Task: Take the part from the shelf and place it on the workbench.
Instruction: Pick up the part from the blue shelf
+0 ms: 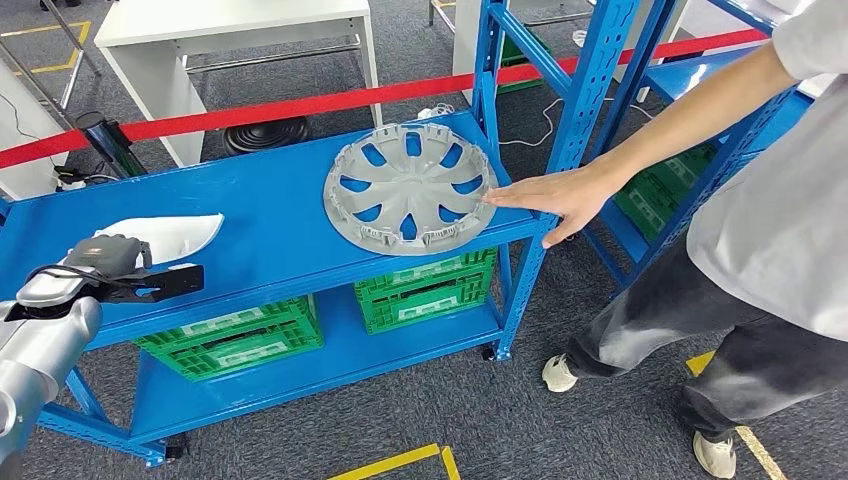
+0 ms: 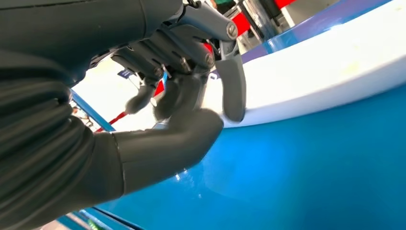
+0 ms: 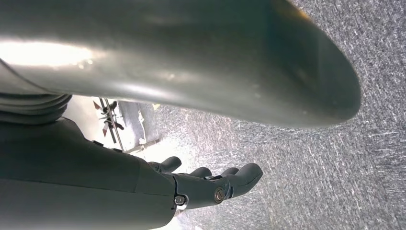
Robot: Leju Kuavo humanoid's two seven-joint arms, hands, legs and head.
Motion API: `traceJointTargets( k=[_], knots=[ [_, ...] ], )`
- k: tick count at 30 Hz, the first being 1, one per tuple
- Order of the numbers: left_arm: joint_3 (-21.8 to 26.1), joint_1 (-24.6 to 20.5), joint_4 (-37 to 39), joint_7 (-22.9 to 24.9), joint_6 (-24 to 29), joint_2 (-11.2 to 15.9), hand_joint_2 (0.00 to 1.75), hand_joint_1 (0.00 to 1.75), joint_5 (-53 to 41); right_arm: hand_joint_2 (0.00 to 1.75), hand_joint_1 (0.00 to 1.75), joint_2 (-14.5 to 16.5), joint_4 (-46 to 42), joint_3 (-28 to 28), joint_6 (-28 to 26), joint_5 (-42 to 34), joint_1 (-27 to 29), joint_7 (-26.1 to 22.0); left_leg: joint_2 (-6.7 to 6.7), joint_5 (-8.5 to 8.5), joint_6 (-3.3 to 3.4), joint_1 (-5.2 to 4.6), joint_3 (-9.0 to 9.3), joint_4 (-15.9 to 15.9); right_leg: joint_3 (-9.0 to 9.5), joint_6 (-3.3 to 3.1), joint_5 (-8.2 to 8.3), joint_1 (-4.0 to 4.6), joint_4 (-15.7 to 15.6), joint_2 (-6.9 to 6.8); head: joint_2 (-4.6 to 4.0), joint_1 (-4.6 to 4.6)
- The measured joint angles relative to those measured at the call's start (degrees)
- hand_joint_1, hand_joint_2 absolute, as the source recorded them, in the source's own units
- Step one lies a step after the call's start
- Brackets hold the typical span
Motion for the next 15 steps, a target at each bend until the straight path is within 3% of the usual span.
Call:
traceJointTargets(
  k=[7, 11, 15],
  knots=[
    [0.72, 1.40, -0.10, -0.03, 3.39, -0.19, 1.75, 0.00, -0.33, 0.00, 0.00, 0.24, -0.11, 0.00, 0.12, -0.15, 0.01, -0.01, 0.01, 0.00, 0.00, 0.00, 0.00, 0.00, -0.02, 0.00, 0.00, 0.00, 0.00, 0.01, 0.00, -0.01],
    [1.98, 2.77, -0.52, -2.70, 9.08, -0.60, 1.75, 0.00, 0.66, 0.00, 0.00, 0.27, -0.11, 0.00, 0.19, -0.08, 0.02, 0.00, 0.01, 0.00, 0.00, 0.00, 0.00, 0.00, -0.04, 0.00, 0.00, -0.01, 0.00, 0.01, 0.00, 0.01],
    [2.96, 2.13, -1.87, -5.45, 9.46, -0.77, 0.00, 0.00, 0.67, 0.00, 0.00, 0.35, -0.30, 0.00, 0.23, -0.28, -0.02, -0.01, 0.01, 0.00, 0.00, 0.00, 0.00, 0.01, -0.05, 0.00, 0.00, -0.01, 0.00, 0.01, 0.00, 0.00]
  ],
)
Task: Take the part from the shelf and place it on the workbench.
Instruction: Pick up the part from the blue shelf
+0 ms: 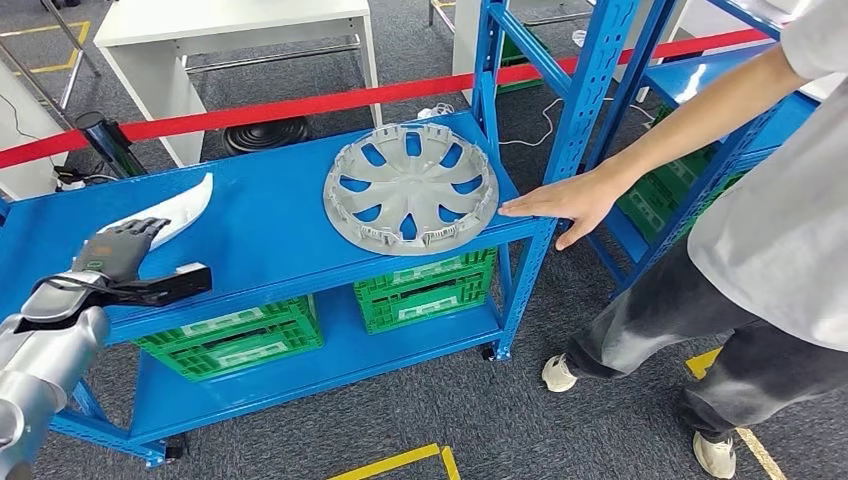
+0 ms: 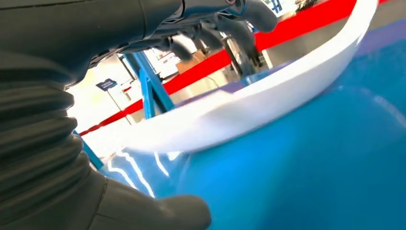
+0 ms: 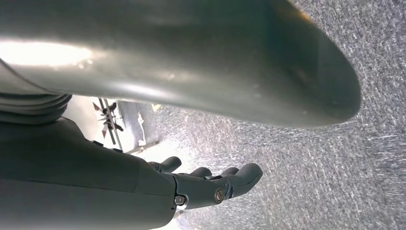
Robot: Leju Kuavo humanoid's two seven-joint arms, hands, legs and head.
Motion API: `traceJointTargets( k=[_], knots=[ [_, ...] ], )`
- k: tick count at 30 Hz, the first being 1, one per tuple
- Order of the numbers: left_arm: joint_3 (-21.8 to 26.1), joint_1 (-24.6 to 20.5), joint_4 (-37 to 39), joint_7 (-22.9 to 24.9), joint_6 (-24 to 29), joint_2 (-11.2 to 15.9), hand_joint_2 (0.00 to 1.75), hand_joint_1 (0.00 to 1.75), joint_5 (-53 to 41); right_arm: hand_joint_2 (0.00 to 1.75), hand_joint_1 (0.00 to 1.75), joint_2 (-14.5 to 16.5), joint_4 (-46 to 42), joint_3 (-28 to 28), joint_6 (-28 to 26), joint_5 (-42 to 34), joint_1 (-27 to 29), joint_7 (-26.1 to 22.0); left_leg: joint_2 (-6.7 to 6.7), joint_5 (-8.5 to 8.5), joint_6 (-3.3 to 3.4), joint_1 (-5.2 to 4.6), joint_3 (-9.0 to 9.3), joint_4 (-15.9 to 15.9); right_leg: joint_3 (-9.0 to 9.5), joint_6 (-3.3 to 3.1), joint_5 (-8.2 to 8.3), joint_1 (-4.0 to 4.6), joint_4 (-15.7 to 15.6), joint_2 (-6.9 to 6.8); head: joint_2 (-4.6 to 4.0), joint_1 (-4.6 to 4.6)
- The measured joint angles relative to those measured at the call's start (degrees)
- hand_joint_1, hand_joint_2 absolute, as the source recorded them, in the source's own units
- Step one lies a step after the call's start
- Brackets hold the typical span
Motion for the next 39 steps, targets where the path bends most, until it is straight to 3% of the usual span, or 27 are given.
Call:
traceJointTargets(
  k=[9, 20, 28, 39],
  knots=[
    [0.43, -2.46, -1.97, -2.05, -0.88, -1.72, 0.00, 0.00, -1.22, 0.00, 0.00, 0.69, -0.21, 0.00, -0.66, -0.93, 0.03, 0.01, 0.00, 0.00, 0.00, 0.00, 0.01, 0.00, 0.00, 0.01, 0.01, -0.01, 0.00, 0.00, 0.00, -0.01],
    [2.21, -2.46, -2.66, -0.42, 4.98, -3.63, 0.00, 0.00, -1.48, 0.00, 0.00, 1.04, -0.43, 0.00, -0.93, -0.96, 0.07, 0.01, 0.00, 0.00, 0.00, 0.00, 0.00, 0.00, 0.01, 0.01, 0.01, 0.00, 0.00, 0.00, 0.00, 0.01],
    [2.23, -0.03, -1.27, 5.81, -0.30, -2.78, 0.00, 0.00, -5.46, 0.00, 0.00, 0.86, -0.92, 0.00, -0.82, 0.15, 0.08, 0.01, 0.01, 0.00, 0.00, 0.00, 0.00, 0.00, 0.01, 0.01, 0.00, 0.01, 0.00, 0.01, -0.01, 0.00],
    [2.23, 0.36, 0.07, 6.68, -2.14, -2.13, 0.00, 0.00, -6.00, 0.00, 0.00, 0.72, -1.21, 0.00, -0.75, 0.15, 0.07, 0.01, 0.00, 0.00, 0.00, -0.01, -0.01, 0.00, 0.02, 0.01, 0.00, 0.00, 0.00, 0.00, 0.00, 0.00]
  ],
)
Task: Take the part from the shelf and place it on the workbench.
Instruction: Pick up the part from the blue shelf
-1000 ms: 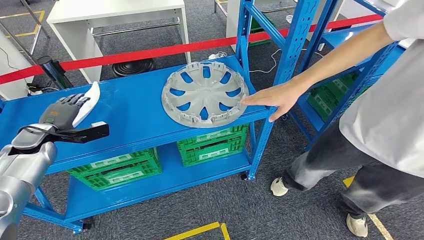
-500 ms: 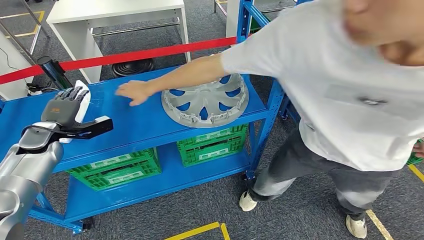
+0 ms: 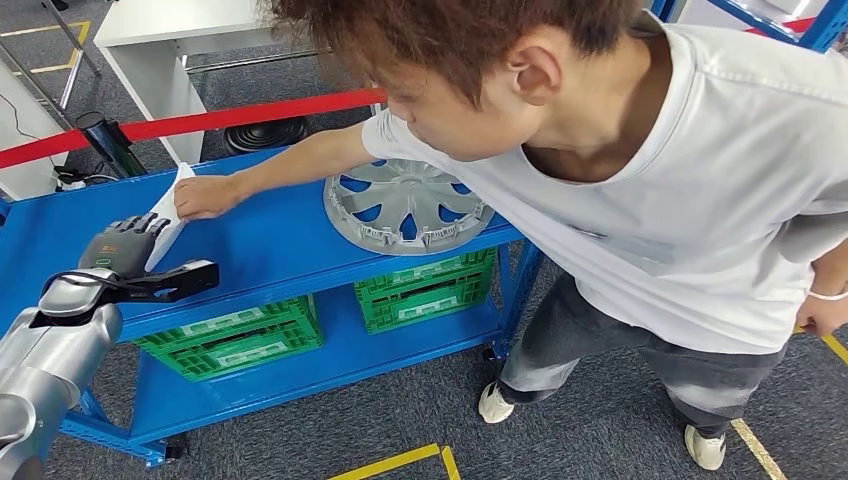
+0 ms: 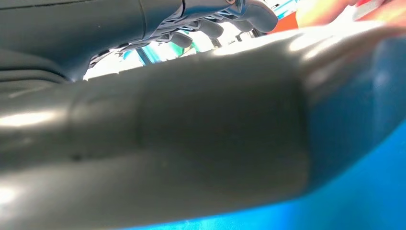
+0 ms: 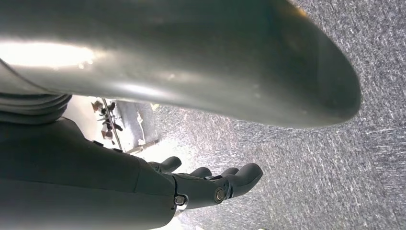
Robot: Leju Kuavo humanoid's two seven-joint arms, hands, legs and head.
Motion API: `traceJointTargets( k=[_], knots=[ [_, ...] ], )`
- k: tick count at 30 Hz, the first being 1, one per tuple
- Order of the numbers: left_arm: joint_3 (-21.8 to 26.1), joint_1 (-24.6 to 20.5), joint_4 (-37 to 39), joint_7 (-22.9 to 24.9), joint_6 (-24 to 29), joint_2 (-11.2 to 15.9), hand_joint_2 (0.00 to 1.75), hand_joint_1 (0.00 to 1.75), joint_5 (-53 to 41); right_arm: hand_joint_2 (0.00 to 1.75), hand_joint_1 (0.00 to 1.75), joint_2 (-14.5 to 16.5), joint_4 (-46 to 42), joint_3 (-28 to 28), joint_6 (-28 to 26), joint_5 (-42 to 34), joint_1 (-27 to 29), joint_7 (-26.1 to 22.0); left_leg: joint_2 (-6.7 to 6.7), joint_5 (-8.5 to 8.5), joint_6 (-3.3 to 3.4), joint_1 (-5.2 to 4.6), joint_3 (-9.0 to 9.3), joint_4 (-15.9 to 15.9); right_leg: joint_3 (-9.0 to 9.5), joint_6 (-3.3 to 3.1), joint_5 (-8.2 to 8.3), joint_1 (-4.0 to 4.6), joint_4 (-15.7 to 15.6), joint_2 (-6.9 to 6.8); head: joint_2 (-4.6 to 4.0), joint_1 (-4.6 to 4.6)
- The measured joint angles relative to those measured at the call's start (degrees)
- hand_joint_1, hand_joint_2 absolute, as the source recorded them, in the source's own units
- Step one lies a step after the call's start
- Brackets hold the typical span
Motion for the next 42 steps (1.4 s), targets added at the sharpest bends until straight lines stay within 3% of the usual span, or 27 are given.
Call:
traceJointTargets(
  k=[10, 19, 25, 42],
  knots=[
    [0.00, 0.00, 0.37, 0.17, -0.32, 0.03, 0.00, 0.00, -0.20, 0.00, 0.00, 0.00, -0.02, 0.00, 0.01, 0.00, 0.00, 0.00, 0.00, 0.00, 0.00, 0.00, 0.00, 0.00, 0.00, 0.00, 0.00, 0.00, 0.00, 0.00, 0.00, 0.00],
    [-0.04, -0.02, 0.86, 2.05, -6.42, 1.24, 0.00, 0.00, -3.62, 0.00, 0.00, -0.09, -0.02, 0.00, 0.60, 0.42, -0.04, 0.00, 0.02, 0.00, 0.00, 0.00, 0.00, 0.00, -0.01, 0.00, 0.00, 0.01, 0.00, 0.01, 0.00, -0.01],
    [-0.04, -0.02, 1.25, 3.41, -7.38, 2.08, 0.00, 0.00, -4.51, 0.00, 0.00, -0.24, -0.02, 0.00, 0.69, 0.79, -0.07, 0.00, 0.01, 0.00, 0.00, 0.00, 0.00, 0.00, 0.00, 0.00, 0.00, 0.01, 0.00, 0.00, 0.00, 0.00],
    [-0.04, 1.10, 2.00, 7.51, -2.11, 0.84, 0.00, 0.00, -7.25, 0.00, 0.00, -0.26, -0.02, 0.00, 0.66, 0.84, -0.06, 0.00, 0.01, 0.00, 0.00, 0.00, 0.00, 0.00, -0.01, 0.00, 0.00, 0.00, 0.00, 0.01, 0.00, -0.01]
  ],
)
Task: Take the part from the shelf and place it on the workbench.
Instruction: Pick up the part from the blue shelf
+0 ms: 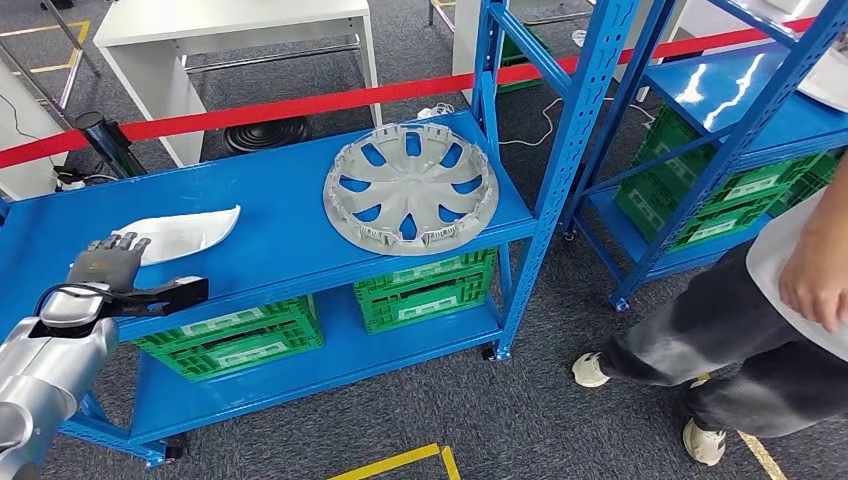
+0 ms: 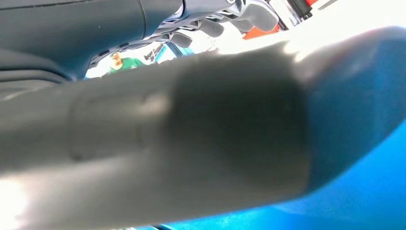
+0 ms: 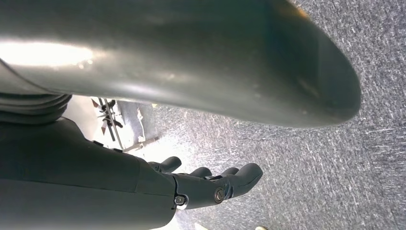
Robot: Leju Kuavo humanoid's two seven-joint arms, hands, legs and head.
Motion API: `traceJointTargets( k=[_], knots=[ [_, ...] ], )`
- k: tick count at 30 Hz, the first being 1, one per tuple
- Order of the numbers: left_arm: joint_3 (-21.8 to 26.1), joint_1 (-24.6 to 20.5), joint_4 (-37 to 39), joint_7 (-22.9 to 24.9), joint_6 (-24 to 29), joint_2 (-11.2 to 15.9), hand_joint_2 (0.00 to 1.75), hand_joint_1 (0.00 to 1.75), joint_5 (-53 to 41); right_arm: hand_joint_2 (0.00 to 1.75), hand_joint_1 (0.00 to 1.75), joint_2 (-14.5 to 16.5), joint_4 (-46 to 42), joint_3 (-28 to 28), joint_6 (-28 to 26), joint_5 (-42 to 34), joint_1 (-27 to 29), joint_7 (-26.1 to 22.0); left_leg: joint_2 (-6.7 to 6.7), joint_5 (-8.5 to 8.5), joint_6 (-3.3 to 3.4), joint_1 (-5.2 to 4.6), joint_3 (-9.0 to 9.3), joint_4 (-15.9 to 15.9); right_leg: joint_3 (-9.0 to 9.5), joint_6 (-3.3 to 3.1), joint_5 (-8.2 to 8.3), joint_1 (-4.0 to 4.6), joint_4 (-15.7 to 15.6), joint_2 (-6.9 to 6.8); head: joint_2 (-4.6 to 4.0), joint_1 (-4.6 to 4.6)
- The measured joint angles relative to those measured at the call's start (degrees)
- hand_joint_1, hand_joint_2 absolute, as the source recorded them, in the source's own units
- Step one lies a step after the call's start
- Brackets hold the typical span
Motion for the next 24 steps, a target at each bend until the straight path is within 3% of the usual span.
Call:
traceJointTargets(
  k=[7, 11, 17, 21, 24],
  knots=[
    [0.00, 0.16, 0.01, 0.07, 0.18, -0.40, 0.00, 0.00, 0.00, 0.00, 0.00, -0.02, 0.00, 0.00, -0.01, -0.01, 0.01, 0.00, 0.00, 0.00, 0.00, 0.00, 0.00, 0.00, 0.00, 0.00, 0.00, 0.00, 0.00, 0.00, 0.00, 0.00],
    [0.03, 0.28, 0.03, -0.07, 1.39, -0.62, 1.75, 0.00, 0.08, 0.00, 0.00, -0.02, 0.00, 0.00, -0.06, -0.14, 0.01, 0.00, 0.00, 0.00, 0.00, 0.00, 0.00, 0.00, 0.00, 0.00, 0.00, 0.00, 0.00, 0.00, 0.00, 0.00],
    [0.62, 0.96, 0.04, -0.16, 3.08, -1.42, 1.75, 0.00, 0.08, 0.00, 0.00, -0.04, 0.00, 0.00, -0.22, -0.46, 0.03, 0.00, 0.00, 0.00, 0.00, 0.00, 0.00, 0.00, 0.00, 0.00, 0.00, 0.00, 0.00, 0.00, 0.00, 0.00],
    [1.01, 1.07, 0.18, -0.46, 2.46, -1.99, 1.75, 1.71, 0.24, 0.00, 0.00, -0.04, 0.00, 0.00, -0.25, -0.51, 0.02, 0.00, 0.00, 0.00, 0.00, 0.00, 0.00, 0.00, 0.00, 0.00, 0.00, 0.00, 0.00, 0.00, 0.00, 0.00],
    [2.02, 1.07, 0.31, -0.67, 0.34, -2.28, 1.75, 1.75, 1.23, 0.00, 0.00, -0.03, 0.00, 0.00, -0.26, -0.18, 0.01, 0.00, 0.00, 0.00, 0.00, 0.00, 0.00, 0.00, 0.01, 0.00, 0.00, 0.01, 0.00, 0.00, 0.00, 0.00]
  ],
)
